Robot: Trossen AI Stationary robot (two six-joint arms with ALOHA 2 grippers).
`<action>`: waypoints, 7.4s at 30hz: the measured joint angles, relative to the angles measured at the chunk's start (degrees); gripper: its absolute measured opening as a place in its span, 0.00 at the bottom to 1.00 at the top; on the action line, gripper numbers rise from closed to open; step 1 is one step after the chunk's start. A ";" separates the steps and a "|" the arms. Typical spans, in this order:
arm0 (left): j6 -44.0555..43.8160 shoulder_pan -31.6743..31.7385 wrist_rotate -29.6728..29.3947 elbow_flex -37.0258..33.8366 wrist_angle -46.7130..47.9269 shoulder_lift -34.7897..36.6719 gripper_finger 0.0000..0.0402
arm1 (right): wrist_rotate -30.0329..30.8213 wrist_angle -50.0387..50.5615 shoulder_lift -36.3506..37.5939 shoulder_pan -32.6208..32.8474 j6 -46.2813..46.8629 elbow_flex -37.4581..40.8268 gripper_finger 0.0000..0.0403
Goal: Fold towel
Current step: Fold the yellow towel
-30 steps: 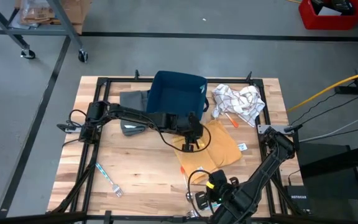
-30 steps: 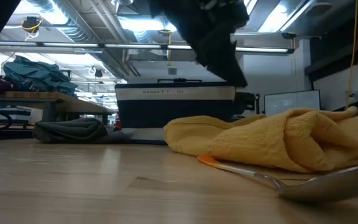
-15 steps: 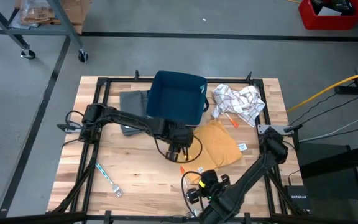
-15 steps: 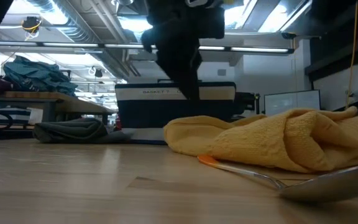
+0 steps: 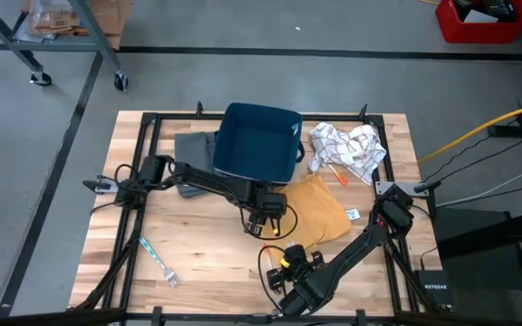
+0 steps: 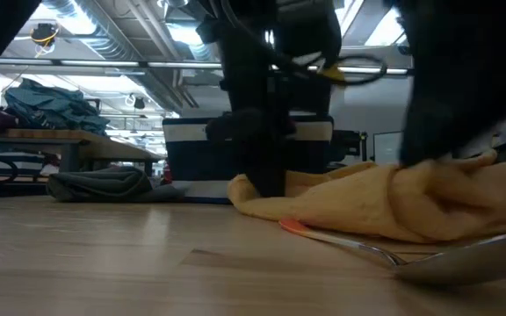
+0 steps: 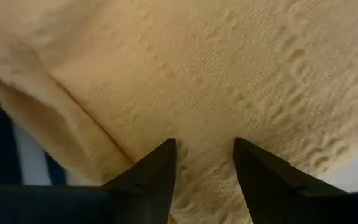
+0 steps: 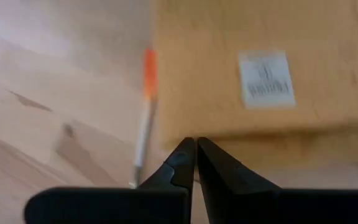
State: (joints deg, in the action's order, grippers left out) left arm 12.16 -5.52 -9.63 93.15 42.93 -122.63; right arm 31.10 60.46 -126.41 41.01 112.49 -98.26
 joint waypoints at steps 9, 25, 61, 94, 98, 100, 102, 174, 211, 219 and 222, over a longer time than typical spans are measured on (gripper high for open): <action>-8.26 -2.21 7.40 0.28 7.35 -1.11 0.31 | -11.48 -3.49 0.02 -0.17 0.13 6.01 0.06; -10.96 -19.45 11.32 0.15 9.08 -1.33 0.29 | -8.85 -0.23 0.02 -0.11 -3.59 6.07 0.06; -7.31 -24.62 4.76 8.89 29.11 -1.22 0.29 | -9.69 -13.05 0.09 1.64 -21.44 -10.19 0.06; -7.41 -23.43 5.05 9.20 17.79 -0.42 0.29 | -9.51 4.84 2.37 0.75 -12.08 -1.08 0.06; -10.59 -24.24 5.10 9.19 18.51 -0.34 0.29 | -12.75 1.77 2.40 1.01 -12.36 -2.94 0.06; -12.04 -24.59 5.09 9.19 18.45 -0.34 0.29 | -14.70 -0.98 2.40 1.02 -12.42 -3.00 0.06; -12.30 -24.59 5.10 9.19 18.16 -0.34 0.29 | -15.90 -2.93 2.40 0.94 -12.46 -3.00 0.06; -16.72 -27.76 2.58 5.47 17.87 -0.63 0.01 | -22.27 -2.07 -5.86 -0.46 -30.50 -13.76 0.00; -36.63 -33.74 2.82 32.11 29.60 -0.40 0.01 | -14.88 14.24 -5.09 6.60 -10.25 -36.72 0.00; -34.01 -28.99 2.58 29.18 32.00 -0.37 0.02 | -14.30 26.34 -5.11 6.09 -7.70 -36.39 0.00; -32.70 -27.51 2.58 27.34 30.83 -0.37 0.02 | -14.08 27.13 -5.23 5.73 -7.84 -34.36 0.00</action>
State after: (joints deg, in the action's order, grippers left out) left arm -20.55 -33.03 -7.05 120.49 73.75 -123.00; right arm 17.02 87.59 -131.64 46.74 104.66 -132.61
